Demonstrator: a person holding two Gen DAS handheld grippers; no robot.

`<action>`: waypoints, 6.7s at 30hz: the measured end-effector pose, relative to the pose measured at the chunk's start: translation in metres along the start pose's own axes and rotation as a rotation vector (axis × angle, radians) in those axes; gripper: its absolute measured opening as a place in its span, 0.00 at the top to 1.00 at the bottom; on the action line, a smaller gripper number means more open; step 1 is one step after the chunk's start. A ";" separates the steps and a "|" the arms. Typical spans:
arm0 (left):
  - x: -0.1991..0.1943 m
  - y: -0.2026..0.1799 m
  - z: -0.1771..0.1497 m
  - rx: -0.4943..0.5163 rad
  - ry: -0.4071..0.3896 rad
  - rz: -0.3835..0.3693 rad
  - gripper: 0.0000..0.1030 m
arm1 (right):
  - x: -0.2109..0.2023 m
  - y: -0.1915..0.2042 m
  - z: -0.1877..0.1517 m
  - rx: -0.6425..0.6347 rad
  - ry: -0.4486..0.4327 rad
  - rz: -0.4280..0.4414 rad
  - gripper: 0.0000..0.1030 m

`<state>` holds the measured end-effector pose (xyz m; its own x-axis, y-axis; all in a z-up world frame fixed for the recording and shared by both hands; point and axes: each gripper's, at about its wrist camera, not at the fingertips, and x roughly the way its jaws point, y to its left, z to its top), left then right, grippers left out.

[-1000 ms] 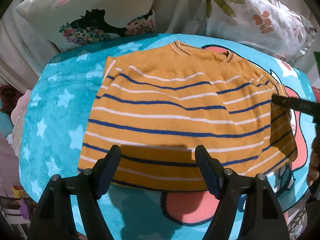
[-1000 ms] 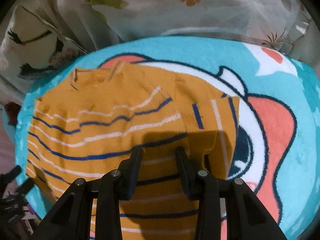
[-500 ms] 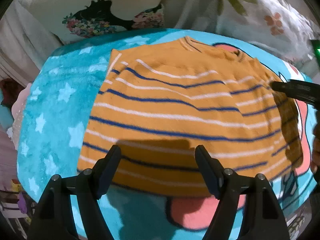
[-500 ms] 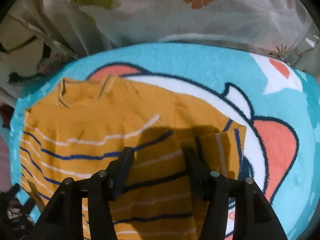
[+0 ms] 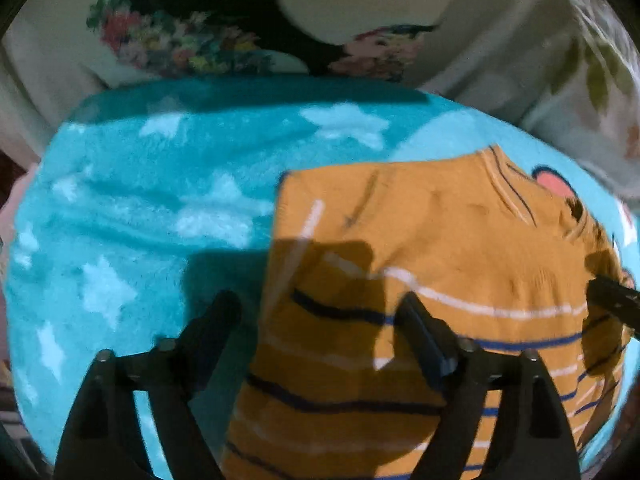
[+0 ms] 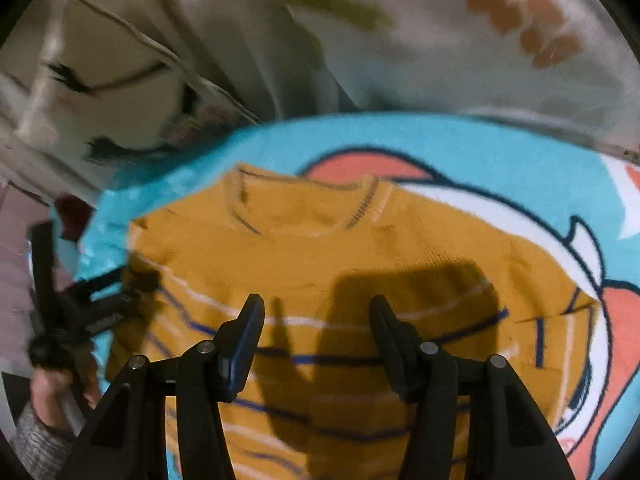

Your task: Fold small clothes

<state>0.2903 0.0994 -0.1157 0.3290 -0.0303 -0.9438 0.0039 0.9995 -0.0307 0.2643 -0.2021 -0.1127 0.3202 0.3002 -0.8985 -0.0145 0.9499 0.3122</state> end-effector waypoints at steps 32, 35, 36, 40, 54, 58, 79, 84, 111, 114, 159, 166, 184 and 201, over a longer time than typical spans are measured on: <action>-0.069 0.039 -0.080 -0.113 -0.035 0.028 0.12 | -0.093 -0.150 -0.145 0.399 -0.100 0.018 0.51; -0.095 0.002 -0.090 -0.027 -0.066 0.005 0.12 | -0.096 -0.154 -0.145 0.401 -0.111 0.045 0.51; -0.101 -0.011 -0.091 -0.008 -0.070 -0.002 0.12 | -0.096 -0.155 -0.145 0.403 -0.111 0.060 0.50; -0.116 -0.092 -0.107 0.125 -0.078 -0.105 0.12 | -0.094 -0.163 -0.146 0.422 -0.114 0.110 0.50; -0.102 -0.310 -0.196 0.683 -0.209 -0.151 0.12 | -0.087 -0.218 -0.140 0.505 -0.037 0.396 0.45; -0.094 -0.337 -0.204 0.744 -0.228 -0.148 0.12 | -0.078 -0.214 -0.129 0.473 -0.008 0.418 0.45; -0.062 -0.357 -0.193 0.716 -0.222 -0.099 0.45 | -0.026 -0.179 -0.073 0.345 0.095 0.579 0.39; -0.074 -0.344 -0.177 0.646 -0.200 -0.163 0.86 | -0.029 -0.152 -0.069 0.260 0.107 0.413 0.77; -0.141 0.020 -0.091 -0.026 -0.188 -0.359 0.85 | -0.004 0.136 -0.002 0.125 0.080 0.295 0.83; -0.132 0.065 -0.096 -0.112 -0.167 -0.317 0.76 | 0.012 0.142 -0.001 0.154 0.089 0.281 0.83; -0.106 0.166 -0.097 -0.310 -0.082 -0.288 0.53 | 0.021 0.240 -0.044 -0.115 0.025 -0.073 0.87; -0.103 0.162 -0.099 -0.288 -0.072 -0.275 0.53 | 0.061 0.255 -0.051 -0.045 0.096 -0.010 0.91; -0.112 0.087 -0.056 -0.098 -0.100 -0.317 0.37 | -0.055 0.151 -0.084 0.180 -0.154 0.410 0.67; -0.062 0.049 -0.052 0.002 0.073 -0.350 0.88 | 0.017 0.125 -0.096 0.278 0.023 0.368 0.65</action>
<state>0.2214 0.1496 -0.0756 0.2387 -0.3712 -0.8973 0.1060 0.9285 -0.3559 0.1769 -0.0701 -0.1183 0.3199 0.6178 -0.7183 0.1325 0.7215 0.6796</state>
